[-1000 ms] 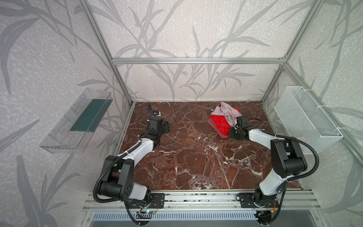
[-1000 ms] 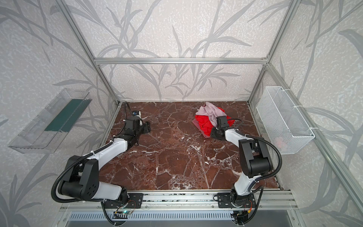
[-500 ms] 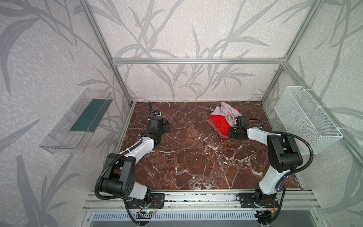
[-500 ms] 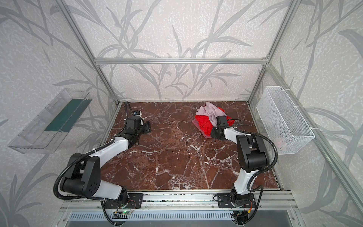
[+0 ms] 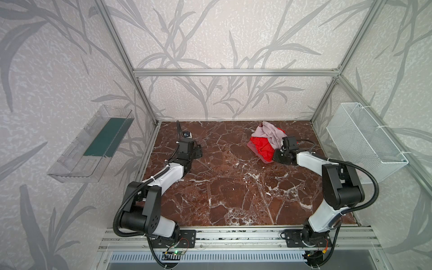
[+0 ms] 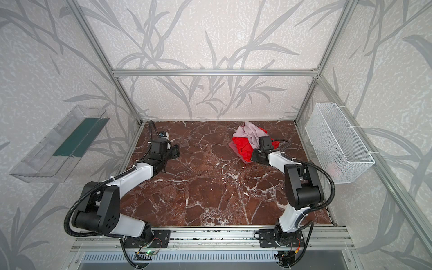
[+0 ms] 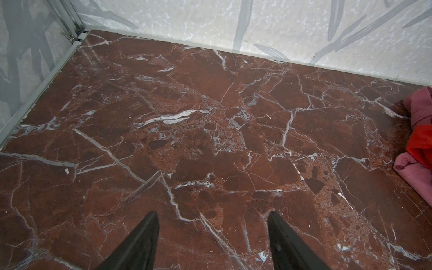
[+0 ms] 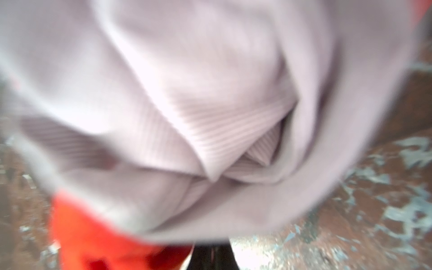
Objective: Pick out a specific cloth from the pile
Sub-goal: 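Lift the pink shirt with the right gripper, pulling it out of the pile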
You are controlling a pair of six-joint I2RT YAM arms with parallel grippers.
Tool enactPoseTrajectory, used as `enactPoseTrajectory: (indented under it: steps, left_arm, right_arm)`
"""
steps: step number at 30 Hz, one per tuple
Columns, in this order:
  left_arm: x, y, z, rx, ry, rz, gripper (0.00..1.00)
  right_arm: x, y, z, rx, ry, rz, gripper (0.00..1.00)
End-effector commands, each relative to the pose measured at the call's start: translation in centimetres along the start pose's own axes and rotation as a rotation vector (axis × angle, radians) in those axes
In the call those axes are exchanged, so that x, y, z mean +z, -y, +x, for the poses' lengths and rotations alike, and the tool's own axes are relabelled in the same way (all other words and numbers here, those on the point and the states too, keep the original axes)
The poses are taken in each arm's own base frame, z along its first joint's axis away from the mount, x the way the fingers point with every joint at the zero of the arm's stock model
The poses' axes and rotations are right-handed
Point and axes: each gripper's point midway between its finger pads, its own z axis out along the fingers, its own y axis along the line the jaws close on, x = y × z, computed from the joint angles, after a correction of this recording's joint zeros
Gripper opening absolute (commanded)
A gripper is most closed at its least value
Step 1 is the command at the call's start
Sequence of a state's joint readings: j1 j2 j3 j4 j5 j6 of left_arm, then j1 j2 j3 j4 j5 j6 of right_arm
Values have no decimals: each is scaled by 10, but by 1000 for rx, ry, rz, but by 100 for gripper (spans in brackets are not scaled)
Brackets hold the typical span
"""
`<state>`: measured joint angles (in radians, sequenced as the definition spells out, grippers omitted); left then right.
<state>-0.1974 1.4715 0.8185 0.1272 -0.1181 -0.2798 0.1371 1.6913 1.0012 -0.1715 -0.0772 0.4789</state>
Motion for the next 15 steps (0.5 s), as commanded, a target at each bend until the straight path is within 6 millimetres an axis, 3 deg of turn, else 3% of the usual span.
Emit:
enactPoseTrajectory:
  steps: [1,15]
  left_arm:
    - [-5,2,-14,12,28,-8,71]
    - [-22,1,-25,-5,70,0,71]
  right_arm:
    - [-32,-6,-18,-2,71,-18,0]
    - [-121,-32,-66,-18,270,-108,0]
